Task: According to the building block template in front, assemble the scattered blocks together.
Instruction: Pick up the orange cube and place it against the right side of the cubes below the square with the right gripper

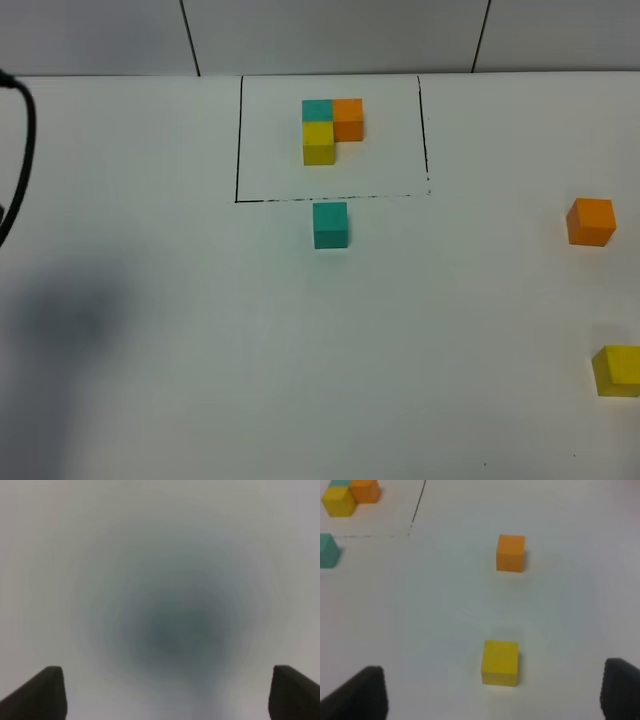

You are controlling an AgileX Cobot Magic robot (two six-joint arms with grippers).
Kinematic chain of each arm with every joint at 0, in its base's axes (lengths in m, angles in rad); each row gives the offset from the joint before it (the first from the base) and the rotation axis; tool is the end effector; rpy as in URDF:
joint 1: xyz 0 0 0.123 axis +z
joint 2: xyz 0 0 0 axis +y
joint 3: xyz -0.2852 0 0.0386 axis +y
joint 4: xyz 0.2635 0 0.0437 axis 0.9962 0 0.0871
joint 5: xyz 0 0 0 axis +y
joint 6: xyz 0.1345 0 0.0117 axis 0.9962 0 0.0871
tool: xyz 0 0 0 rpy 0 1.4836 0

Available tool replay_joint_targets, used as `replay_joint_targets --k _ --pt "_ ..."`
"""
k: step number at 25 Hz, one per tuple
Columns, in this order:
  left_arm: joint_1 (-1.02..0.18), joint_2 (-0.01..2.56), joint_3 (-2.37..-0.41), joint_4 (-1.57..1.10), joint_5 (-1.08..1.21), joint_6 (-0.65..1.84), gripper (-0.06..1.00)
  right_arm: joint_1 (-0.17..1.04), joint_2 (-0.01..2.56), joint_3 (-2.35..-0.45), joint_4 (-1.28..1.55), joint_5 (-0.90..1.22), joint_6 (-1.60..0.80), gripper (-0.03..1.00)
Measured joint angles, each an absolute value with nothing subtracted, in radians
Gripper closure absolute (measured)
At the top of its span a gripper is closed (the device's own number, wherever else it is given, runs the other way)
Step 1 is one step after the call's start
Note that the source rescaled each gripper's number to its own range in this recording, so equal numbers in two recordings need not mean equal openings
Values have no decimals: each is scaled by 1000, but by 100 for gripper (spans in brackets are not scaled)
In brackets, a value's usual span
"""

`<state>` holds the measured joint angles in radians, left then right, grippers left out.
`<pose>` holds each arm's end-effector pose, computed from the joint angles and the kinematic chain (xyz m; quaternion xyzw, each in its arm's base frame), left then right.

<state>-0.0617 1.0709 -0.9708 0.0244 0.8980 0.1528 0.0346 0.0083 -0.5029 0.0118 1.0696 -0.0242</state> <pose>0.2461 -0.0126 0.3023 0.1053 0.9401 0.0262 0.3231 0.0455 0.0030 0.2642 -0.0254 0.8565 0.0086 0.5154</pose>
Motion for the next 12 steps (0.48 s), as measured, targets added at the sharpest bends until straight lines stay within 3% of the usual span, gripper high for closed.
replay_joint_targets --k 12 --pt "-65 509 -745 65 970 34 2 35 8 -503 12 1070 -24 24"
